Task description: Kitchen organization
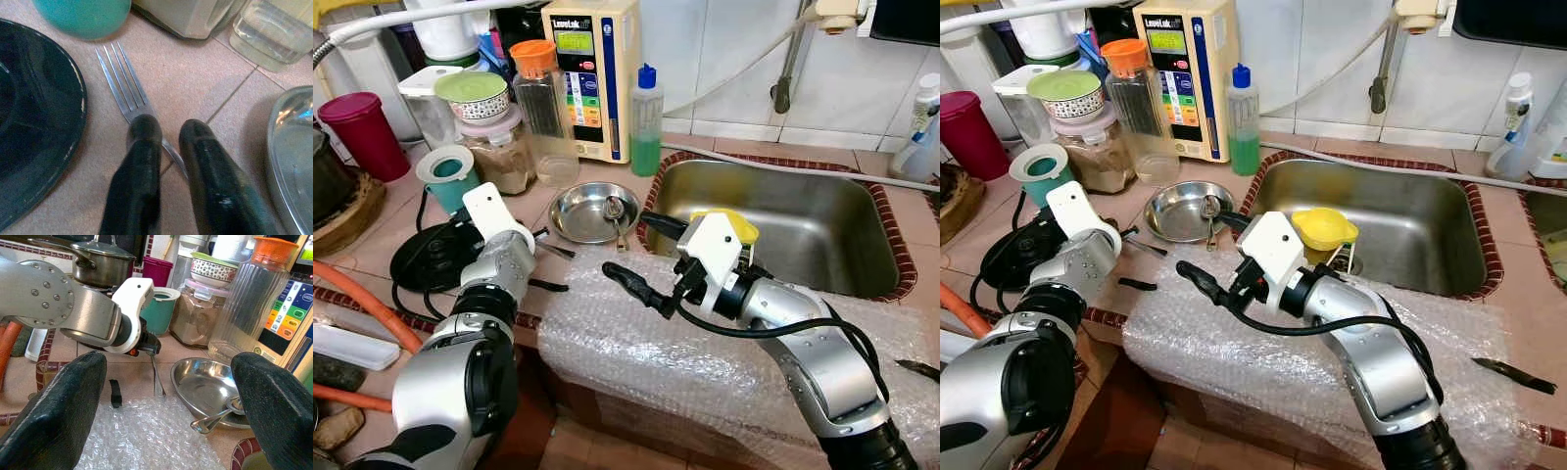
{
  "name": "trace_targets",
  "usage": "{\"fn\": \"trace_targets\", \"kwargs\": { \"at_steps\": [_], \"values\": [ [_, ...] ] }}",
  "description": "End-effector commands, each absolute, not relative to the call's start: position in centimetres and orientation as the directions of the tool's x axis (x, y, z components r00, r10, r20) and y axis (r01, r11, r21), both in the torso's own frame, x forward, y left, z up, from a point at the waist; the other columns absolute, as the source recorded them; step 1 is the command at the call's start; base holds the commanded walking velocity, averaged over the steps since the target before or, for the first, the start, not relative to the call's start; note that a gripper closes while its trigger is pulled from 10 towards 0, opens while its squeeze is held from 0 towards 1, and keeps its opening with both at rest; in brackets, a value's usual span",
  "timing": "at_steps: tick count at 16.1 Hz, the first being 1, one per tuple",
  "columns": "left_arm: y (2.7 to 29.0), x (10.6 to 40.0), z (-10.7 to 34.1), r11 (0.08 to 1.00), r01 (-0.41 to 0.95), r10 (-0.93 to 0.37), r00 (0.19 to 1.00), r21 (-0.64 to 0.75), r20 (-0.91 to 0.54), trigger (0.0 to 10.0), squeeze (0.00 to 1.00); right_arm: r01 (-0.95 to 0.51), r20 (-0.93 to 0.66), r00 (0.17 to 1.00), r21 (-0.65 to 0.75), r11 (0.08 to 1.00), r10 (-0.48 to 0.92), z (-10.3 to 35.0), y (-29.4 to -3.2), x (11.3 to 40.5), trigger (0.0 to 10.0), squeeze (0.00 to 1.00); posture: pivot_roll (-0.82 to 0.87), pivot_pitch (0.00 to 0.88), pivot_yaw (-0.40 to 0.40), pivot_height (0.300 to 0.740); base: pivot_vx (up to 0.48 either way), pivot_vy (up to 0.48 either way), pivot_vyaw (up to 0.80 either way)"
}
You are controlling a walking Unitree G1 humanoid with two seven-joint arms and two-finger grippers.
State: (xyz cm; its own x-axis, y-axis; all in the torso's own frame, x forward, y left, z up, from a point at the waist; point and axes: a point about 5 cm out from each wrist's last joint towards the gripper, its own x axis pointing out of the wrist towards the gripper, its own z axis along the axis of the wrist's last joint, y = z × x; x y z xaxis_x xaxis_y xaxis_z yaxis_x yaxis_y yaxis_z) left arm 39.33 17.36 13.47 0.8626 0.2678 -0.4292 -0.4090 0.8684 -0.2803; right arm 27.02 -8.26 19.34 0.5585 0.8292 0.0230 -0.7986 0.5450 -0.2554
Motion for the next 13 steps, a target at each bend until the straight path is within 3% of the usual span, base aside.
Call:
{"fn": "trace_targets", "kwargs": {
  "at_steps": [1,6,13],
  "values": [
    [18.0,39.7,14.4,0.864,-0.427,0.305,0.866,-0.267,-0.397,10.0,1.00,-0.811,0.024,0.532,-0.273,0.518,0.846,19.8,-7.8,26.5,10.0,0.00,-0.02,0.000,0.100,0.740,0.000,0.000,0.00],
    [17.6,39.7,14.5,0.870,-0.427,0.316,0.866,-0.247,-0.387,10.0,1.00,-0.814,0.011,0.524,-0.286,0.505,0.852,19.6,-7.6,26.6,10.0,0.00,-0.01,0.000,0.094,0.740,0.000,0.000,0.00],
    [15.8,39.7,13.9,0.833,-0.409,0.220,0.863,-0.373,-0.456,10.0,1.00,-0.822,0.002,0.514,-0.287,0.492,0.858,19.5,-7.5,26.3,10.0,0.00,-0.02,0.000,0.101,0.740,0.000,0.000,0.00]
  ]
}}
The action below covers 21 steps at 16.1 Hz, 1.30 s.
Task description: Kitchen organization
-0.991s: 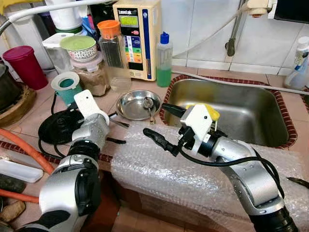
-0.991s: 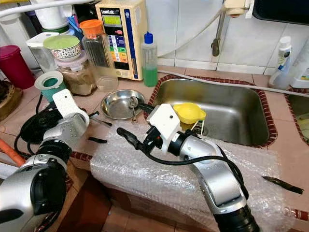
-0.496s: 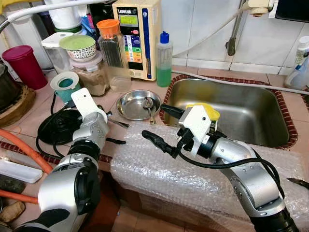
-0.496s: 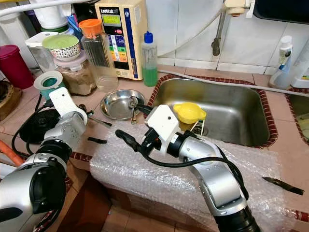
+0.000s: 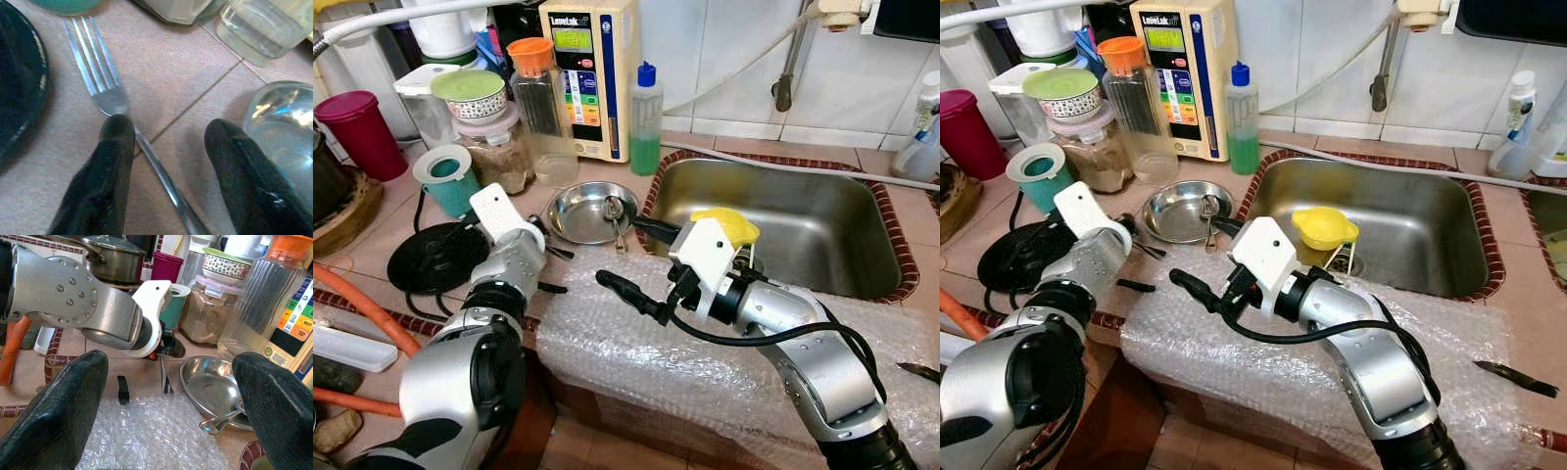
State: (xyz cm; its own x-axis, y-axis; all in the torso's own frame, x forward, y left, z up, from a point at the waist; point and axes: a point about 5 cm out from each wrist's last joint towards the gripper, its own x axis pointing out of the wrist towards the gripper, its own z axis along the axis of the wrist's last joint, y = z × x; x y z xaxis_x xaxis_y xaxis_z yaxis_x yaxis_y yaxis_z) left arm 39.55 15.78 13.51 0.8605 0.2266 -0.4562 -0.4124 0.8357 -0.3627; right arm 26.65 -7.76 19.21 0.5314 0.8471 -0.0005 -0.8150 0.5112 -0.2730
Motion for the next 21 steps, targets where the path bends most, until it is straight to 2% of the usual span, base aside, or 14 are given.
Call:
{"fn": "trace_targets", "kwargs": {
  "at_steps": [1,7,8,11,12,13,14,15,16,21],
  "values": [
    [15.7,39.8,13.9,0.831,-0.411,0.217,0.860,-0.375,-0.461,10.0,1.00,-0.822,0.002,0.514,-0.286,0.492,0.858,19.5,-7.5,26.2,10.0,0.00,-0.03,0.000,0.106,0.740,0.000,0.000,0.00],
    [16.1,39.5,13.5,0.805,-0.467,0.243,0.822,-0.365,-0.515,10.0,1.00,-0.823,-0.004,0.513,-0.285,0.491,0.858,19.4,-7.5,26.2,10.0,0.00,-0.03,0.000,0.112,0.740,0.000,0.000,0.00],
    [16.0,39.5,13.3,0.797,-0.474,0.239,0.816,-0.375,-0.526,10.0,0.00,-0.823,-0.004,0.513,-0.285,0.491,0.858,19.4,-7.5,26.2,10.0,0.00,-0.03,0.000,0.112,0.740,0.000,0.000,0.00],
    [15.8,39.1,12.5,0.773,-0.491,0.211,0.796,-0.401,-0.568,10.0,0.00,-0.825,-0.005,0.511,-0.284,0.489,0.859,19.3,-7.5,26.1,10.0,0.00,-0.03,0.000,0.111,0.740,0.000,0.000,0.00],
    [15.8,39.0,12.3,0.784,-0.485,0.206,0.793,-0.388,-0.574,9.1,0.00,-0.826,-0.003,0.511,-0.279,0.490,0.859,19.4,-7.5,26.1,10.0,0.00,-0.03,0.000,0.110,0.740,0.000,0.000,0.00],
    [16.0,38.9,12.0,0.788,-0.492,0.213,0.781,-0.369,-0.587,7.1,0.00,-0.826,0.002,0.511,-0.276,0.492,0.859,19.5,-7.5,26.2,10.0,0.00,-0.03,0.000,0.110,0.740,0.000,0.000,0.00],
    [16.0,38.8,11.9,0.794,-0.494,0.217,0.775,-0.355,-0.594,7.0,0.00,-0.826,0.006,0.512,-0.274,0.494,0.859,19.6,-7.5,26.2,10.0,0.00,-0.03,0.000,0.112,0.740,0.000,0.000,0.00],
    [16.1,38.6,11.6,0.801,-0.497,0.216,0.761,-0.335,-0.612,4.5,0.00,-0.825,0.006,0.512,-0.276,0.494,0.859,19.6,-7.5,26.2,10.0,0.00,-0.03,0.000,0.113,0.740,0.000,0.000,0.00],
    [16.3,38.4,11.1,0.810,-0.505,0.231,0.741,-0.297,-0.631,0.0,0.00,-0.823,0.003,0.515,-0.280,0.495,0.857,19.6,-7.6,26.2,10.0,0.00,-0.03,0.000,0.114,0.740,0.000,0.000,0.00],
    [17.2,37.9,10.6,0.807,-0.542,0.278,0.699,-0.235,-0.659,0.0,0.00,-0.821,-0.003,0.516,-0.287,0.494,0.856,19.5,-7.6,26.3,10.0,0.00,-0.02,0.000,0.115,0.740,0.000,0.000,0.00]
  ]
}}
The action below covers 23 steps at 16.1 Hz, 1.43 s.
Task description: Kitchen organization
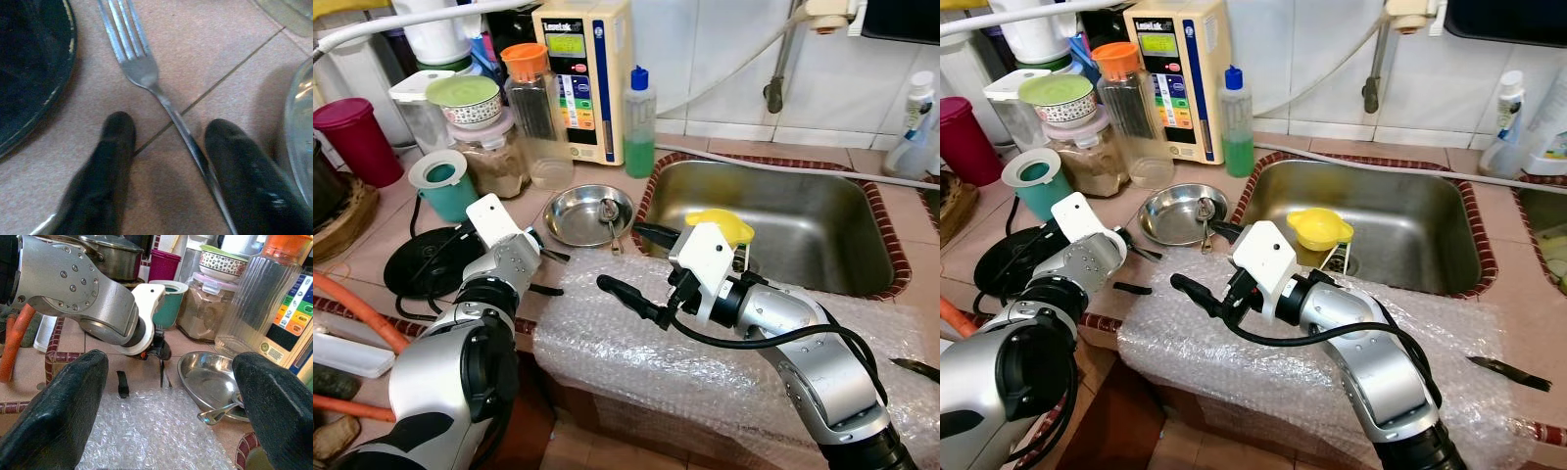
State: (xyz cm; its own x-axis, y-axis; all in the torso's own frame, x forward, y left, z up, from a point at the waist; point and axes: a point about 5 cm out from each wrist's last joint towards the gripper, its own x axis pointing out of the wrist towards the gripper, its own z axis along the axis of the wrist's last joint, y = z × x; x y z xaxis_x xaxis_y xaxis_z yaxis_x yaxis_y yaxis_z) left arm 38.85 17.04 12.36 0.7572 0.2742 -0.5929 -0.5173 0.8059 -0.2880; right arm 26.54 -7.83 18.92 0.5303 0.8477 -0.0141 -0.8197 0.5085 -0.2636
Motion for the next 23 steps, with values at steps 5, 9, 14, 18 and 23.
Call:
{"fn": "trace_targets", "kwargs": {
  "at_steps": [5,9,14,18,23],
  "values": [
    [18.1,37.4,10.0,0.816,-0.559,0.326,0.658,-0.151,-0.679,0.0,0.00,-0.818,-0.004,0.519,-0.292,0.495,0.855,19.5,-7.6,26.4,10.0,0.00,-0.02,0.000,0.116,0.740,0.000,0.000,0.00],
    [18.6,37.0,9.4,0.816,-0.569,0.357,0.632,-0.100,-0.688,0.0,0.00,-0.819,-0.005,0.517,-0.294,0.493,0.856,19.5,-7.5,26.4,10.0,0.00,-0.02,0.000,0.117,0.740,0.000,0.000,0.00],
    [18.9,36.7,9.0,0.821,-0.565,0.362,0.625,-0.081,-0.691,0.0,0.00,-0.845,-0.034,0.483,-0.278,0.456,0.875,19.1,-7.6,26.0,10.0,0.00,-0.02,0.000,0.118,0.740,0.000,0.000,0.00],
    [19.4,36.5,8.7,0.818,-0.572,0.374,0.616,-0.067,-0.693,0.0,0.00,-0.856,-0.068,0.467,-0.284,0.432,0.881,18.7,-7.8,25.9,10.0,0.00,-0.01,0.000,0.113,0.740,0.000,0.000,0.00],
    [20.0,36.2,8.5,0.814,-0.579,0.402,0.620,-0.047,-0.674,0.0,0.00,-0.860,-0.086,0.458,-0.292,0.417,0.885,18.5,-7.9,26.1,10.0,0.00,-0.01,0.000,0.103,0.740,0.000,0.000,0.00]
  ]
}}
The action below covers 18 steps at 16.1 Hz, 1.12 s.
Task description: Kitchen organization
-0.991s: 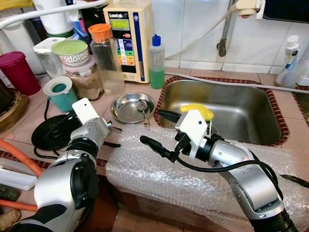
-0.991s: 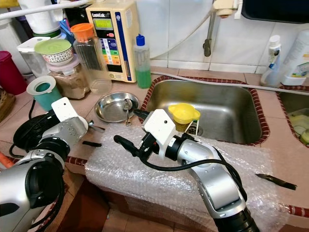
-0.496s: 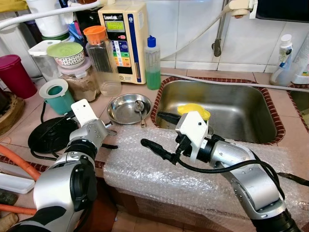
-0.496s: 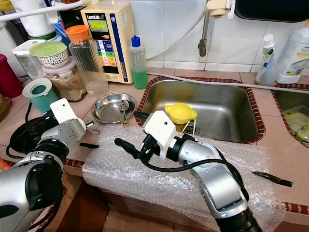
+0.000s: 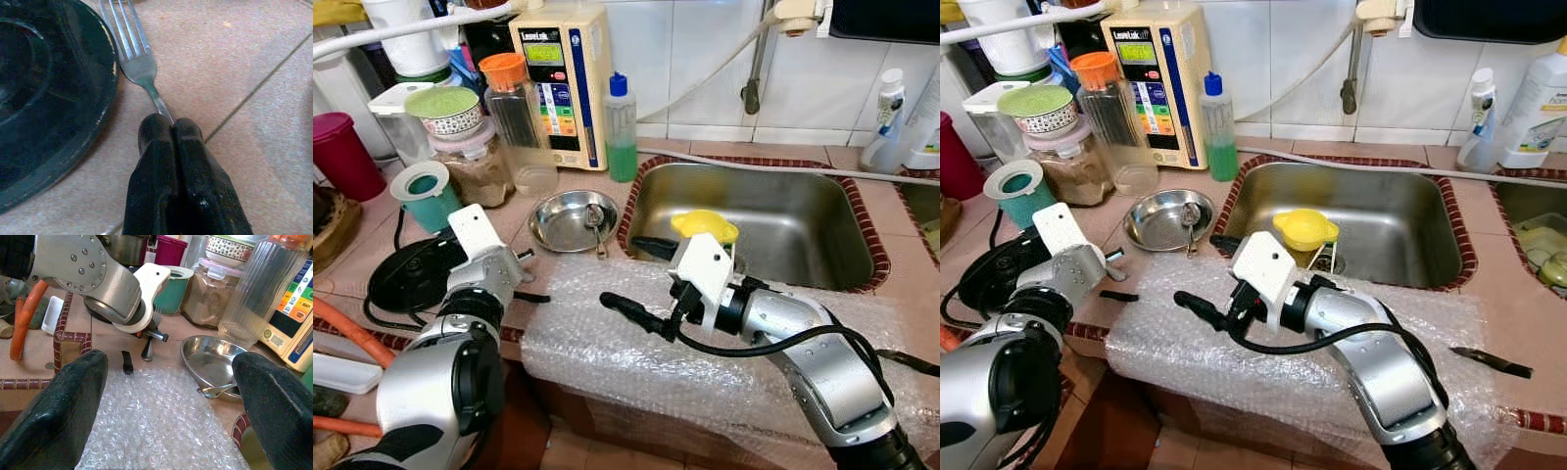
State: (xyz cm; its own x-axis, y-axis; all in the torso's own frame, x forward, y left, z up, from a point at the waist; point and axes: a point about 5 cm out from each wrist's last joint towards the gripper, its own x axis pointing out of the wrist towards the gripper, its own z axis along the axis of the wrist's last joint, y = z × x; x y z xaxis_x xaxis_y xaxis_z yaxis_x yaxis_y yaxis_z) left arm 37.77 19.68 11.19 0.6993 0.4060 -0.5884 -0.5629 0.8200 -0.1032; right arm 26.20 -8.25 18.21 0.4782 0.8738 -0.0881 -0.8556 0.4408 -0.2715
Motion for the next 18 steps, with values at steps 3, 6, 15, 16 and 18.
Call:
{"fn": "trace_targets", "kwargs": {
  "at_steps": [3,6,15,16,18],
  "values": [
    [20.0,36.9,9.5,0.842,-0.538,0.408,0.686,-0.042,-0.603,0.0,0.00,-0.860,-0.089,0.458,-0.295,0.416,0.884,18.5,-8.0,26.1,10.0,0.00,0.00,0.000,0.099,0.740,0.000,0.000,0.00],
    [19.6,36.9,9.6,0.864,-0.502,0.393,0.715,-0.034,-0.577,0.0,0.00,-0.860,-0.091,0.456,-0.299,0.413,0.885,18.5,-7.9,26.1,10.0,0.00,0.00,0.000,0.098,0.740,0.000,0.000,0.00],
    [19.3,36.7,10.0,0.922,-0.387,0.348,0.807,0.017,-0.478,0.0,0.00,-0.858,-0.096,0.459,-0.306,0.412,0.883,18.3,-7.8,26.2,10.0,0.00,0.01,0.000,0.097,0.740,0.000,0.000,0.00],
    [19.2,36.7,10.3,0.927,-0.375,0.341,0.817,0.022,-0.465,0.0,0.00,-0.858,-0.097,0.458,-0.308,0.411,0.883,18.3,-7.8,26.2,10.0,0.00,0.01,0.000,0.096,0.740,0.000,0.000,0.00],
    [19.0,36.9,11.0,0.935,-0.353,0.334,0.842,0.036,-0.423,0.0,0.00,-0.857,-0.098,0.459,-0.311,0.411,0.883,18.3,-7.8,26.3,10.0,0.00,0.01,0.000,0.093,0.740,0.000,0.000,0.00]
  ]
}}
